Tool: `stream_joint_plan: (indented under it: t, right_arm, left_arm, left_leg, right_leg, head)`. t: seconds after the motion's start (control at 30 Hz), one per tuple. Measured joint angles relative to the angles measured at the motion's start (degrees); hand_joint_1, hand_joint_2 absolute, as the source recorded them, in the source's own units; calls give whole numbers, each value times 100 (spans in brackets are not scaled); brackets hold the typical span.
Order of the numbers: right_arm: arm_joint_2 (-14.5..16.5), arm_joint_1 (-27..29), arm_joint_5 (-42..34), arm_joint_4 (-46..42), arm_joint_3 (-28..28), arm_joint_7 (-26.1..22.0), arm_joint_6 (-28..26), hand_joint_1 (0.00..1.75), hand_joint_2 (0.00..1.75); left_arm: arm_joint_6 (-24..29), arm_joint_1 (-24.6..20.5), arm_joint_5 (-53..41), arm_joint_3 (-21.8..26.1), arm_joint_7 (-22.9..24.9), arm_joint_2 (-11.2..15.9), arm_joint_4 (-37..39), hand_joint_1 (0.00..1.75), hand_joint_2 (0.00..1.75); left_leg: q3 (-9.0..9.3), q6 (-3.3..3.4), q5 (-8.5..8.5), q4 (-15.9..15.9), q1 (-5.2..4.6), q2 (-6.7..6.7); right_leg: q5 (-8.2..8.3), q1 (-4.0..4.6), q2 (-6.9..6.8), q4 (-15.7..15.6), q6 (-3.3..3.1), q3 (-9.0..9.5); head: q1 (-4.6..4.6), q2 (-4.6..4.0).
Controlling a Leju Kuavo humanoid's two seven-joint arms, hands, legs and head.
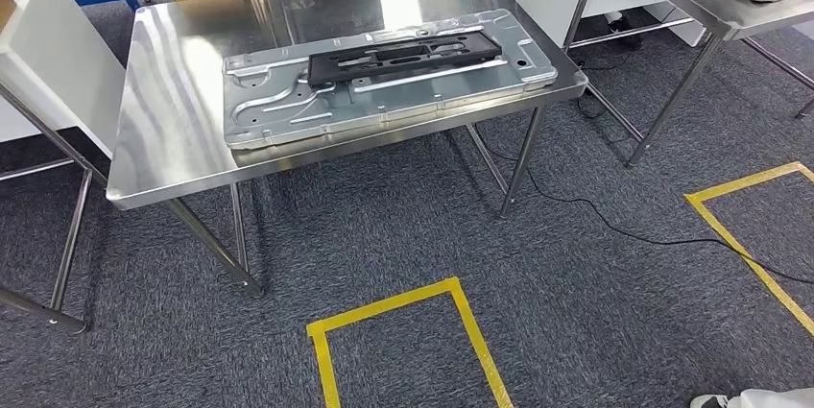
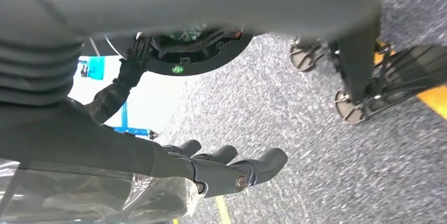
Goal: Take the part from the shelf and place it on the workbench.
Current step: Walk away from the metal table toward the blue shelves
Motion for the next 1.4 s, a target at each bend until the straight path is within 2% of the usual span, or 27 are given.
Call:
stream_joint_plan:
  t: [0.03, 0.1, 0.17, 0.23, 0.3, 0.4, 0.47, 0.5, 0.53, 0.57, 0.6, 0.67, 0.73, 0.8, 0.83, 0.87, 0.93, 0.97, 1.0, 1.03, 1.1, 1.13, 1.2, 1.23, 1.3, 1.33, 1.4]
  right_arm:
    - [1, -1, 11, 5, 20, 1, -7, 0, 0]
    - [1, -1, 22, 9, 46, 0, -17, 0, 0]
    - [1, -2, 27, 17, 64, -2, -22, 0, 0]
    - [-1, 6, 45, 37, 91, -2, -27, 0, 0]
    - [-2, 13, 61, 52, 110, -4, -32, 0, 0]
    - [-2, 11, 63, 56, 115, -5, -34, 0, 0]
    - [-2, 11, 64, 58, 142, -7, -33, 0, 0]
    - [-2, 11, 70, 60, 162, -22, -28, 0, 0]
    - [-2, 9, 80, 61, 183, -38, -24, 0, 0]
    - [-2, 5, 91, 61, 197, -55, -20, 0, 0]
    - [-2, -3, 103, 61, 207, -71, -15, 0, 0]
    - [-5, -23, 106, 61, 222, -81, -14, 0, 0]
    - [-8, -32, 87, 61, 240, -88, -14, 0, 0]
    - [-9, -29, 69, 72, 261, -88, -14, 0, 0]
    - [-11, -27, 66, 77, 273, -88, -14, 0, 0]
    - [-13, -27, 65, 82, 284, -88, -14, 0, 0]
    - [-18, -27, 65, 83, 298, -87, -14, 0, 0]
    - [-19, -27, 65, 84, 303, -86, -14, 0, 0]
    - [-19, -27, 66, 84, 310, -86, -14, 0, 0]
    - [-19, -25, 67, 85, 320, -93, -14, 0, 0]
    - [-19, -26, 68, 84, 337, -124, -18, 0, 0]
    - [-19, -27, 69, 84, 341, -148, -22, 0, 0]
    - [-19, -29, 72, 84, 349, -188, -30, 0, 0]
    - [-20, -29, 66, 85, 354, -198, -34, 0, 0]
    - [-26, -26, 33, 85, 363, -201, -51, 0, 0]
    - [-29, -20, 13, 87, 366, -200, -64, 0, 0]
    - [-32, -5, -24, 94, 367, -198, -84, 0, 0]
  left_arm:
    - [-1, -7, -1, -1, 1, 2, 0, 0, 0]
    - [-5, -31, -9, 0, 2, 3, 0, 0, 0]
    - [-15, -41, -20, 0, 6, 3, 0, 0, 0]
    - [-23, -27, -29, 1, 16, 3, 0, 0, 0]
    - [-25, -21, -34, 2, 25, 4, 0, 0, 0]
    - [-25, -26, -34, 2, 26, 5, 0, 0, 0]
    - [-32, -29, -40, 1, 26, 4, 0, 0, 0]
    - [-38, -29, -44, 1, 28, 4, 0, 0, 0]
    - [-44, -30, -48, 0, 30, 4, 0, 0, 0]
    - [-48, -31, -50, -1, 32, 4, 0, 0, 0]
    - [-49, -32, -50, -1, 34, 3, 0, 0, 0]
    - [-50, -34, -53, -1, 33, -1, 0, 0, 0]
    - [-54, -33, -55, 0, 32, -2, 0, 0, 0]
    - [-59, -23, -54, 0, 32, 2, 0, 0, 0]
    - [-62, -16, -55, -1, 32, 3, 0, 0, 0]
    - [-66, -10, -55, -2, 31, 5, 0, 0, 0]
    - [-75, -7, -56, -4, 30, 5, 1, 0, 0]
    - [-80, -8, -56, -5, 30, 5, 1, 0, 0]
    - [-85, -9, -56, -5, 30, 5, 1, 0, 0]
    - [-91, -9, -54, -6, 30, 5, 1, 0, 0]
    - [-100, -15, -47, -7, 31, 5, 0, 0, 0]
    - [-103, -23, -42, -7, 31, 5, 0, 0, 0]
    - [-107, -48, -34, -7, 30, 5, 0, 0, 0]
    - [-109, -52, -33, -7, 31, 4, 0, 0, 0]
    - [-113, -32, -25, -7, 32, 1, 0, 0, 0]
    - [-114, -20, -22, -7, 32, 0, 0, 0, 0]
    - [-114, -15, -19, -7, 32, -3, 0, 0, 0]
  left_leg:
    - [285, -13, 146, -386, 18, 0]
    - [844, 4, 160, -1264, 12, -16]
    - [1031, 68, 46, -1662, -24, -35]
    - [939, 169, 106, -1660, -31, -27]
    - [847, 270, 194, -1659, -23, -10]
    - [805, 311, 233, -1659, -21, -5]
    - [702, 334, 324, -1656, -36, -3]
    - [580, 342, 421, -1646, -56, 3]
    - [446, 346, 527, -1633, -78, 7]
    - [334, 338, 619, -1619, -99, 11]
    - [241, 324, 702, -1606, -119, 14]
    - [170, 276, 815, -1600, -140, 20]
    - [130, 218, 928, -1612, -140, 35]
    - [69, 157, 860, -1535, -112, 28]
    - [4, 125, 658, -1365, -97, 20]
    - [-89, 91, 348, -1067, -76, 12]
    - [-284, 34, -259, -248, -51, 10]
    - [-322, 14, -368, 103, -41, 10]
    - [-292, 2, -299, 299, -36, 10]
    - [-183, -2, -105, 318, -31, 10]
    - [312, 13, 248, -221, -28, 11]
    - [690, 32, 249, -746, -35, 9]
    - [1258, 95, 17, -1650, -53, 7]
    - [1364, 128, -59, -1865, -65, 5]
    - [1314, 211, -42, -1884, -54, 18]
    - [1282, 260, -2, -1883, -49, 31]
    - [1199, 330, 86, -1882, -54, 61]
  right_leg:
    - [39, -5, 2, 42, 25, -85]
    - [111, 1, 5, 124, 90, -224]
    - [197, 10, 3, 157, 159, -297]
    - [223, -6, 9, 181, 229, -349]
    - [31, -24, 17, 315, 275, -425]
    - [-169, -30, 19, 453, 286, -477]
    - [-620, -34, 29, 1076, 302, -640]
    - [-761, -36, 34, 1434, 302, -641]
    - [-830, -35, 41, 1658, 293, -547]
    - [-709, -28, 44, 1504, 267, -281]
    - [-572, -14, 49, 1078, 229, 107]
    - [-590, 28, 53, 190, 160, 689]
    - [-620, 61, 55, -117, 112, 815]
    - [-514, 46, 29, -105, 50, 714]
    - [-447, 35, 13, -104, 12, 651]
    - [-375, 26, -2, -104, -20, 573]
    - [-235, 38, -7, -98, -52, 393]
    - [-162, 42, -8, -95, -51, 288]
    - [-90, 44, -8, -91, -45, 184]
    - [-21, 45, -8, -83, -33, 77]
    - [105, 46, -6, -50, 5, -110]
    - [149, 55, -5, -14, 27, -180]
    - [230, 76, -6, 59, 78, -274]
    - [266, 84, -8, 85, 105, -302]
    - [280, 69, 0, 138, 163, -357]
    - [167, 58, 9, 281, 194, -420]
    - [-289, 34, 24, 960, 252, -679]
  head:
    - [0, 0]
    - [2, 1]
    - [7, 1]
    - [7, 1]
    - [7, 0]
    - [9, 0]
    - [10, 0]
    - [10, 0]
    - [11, 0]
    - [11, 1]
    - [11, 1]
    - [6, 2]
    - [2, 1]
    - [2, 1]
    - [0, 1]
    - [-2, 1]
    - [-7, 0]
    - [-8, 0]
    - [-9, 0]
    - [-9, 0]
    - [-9, 1]
    - [-9, 1]
    - [-5, 1]
    - [-4, 1]
    - [-1, 1]
    - [3, 0]
    - [11, 1]
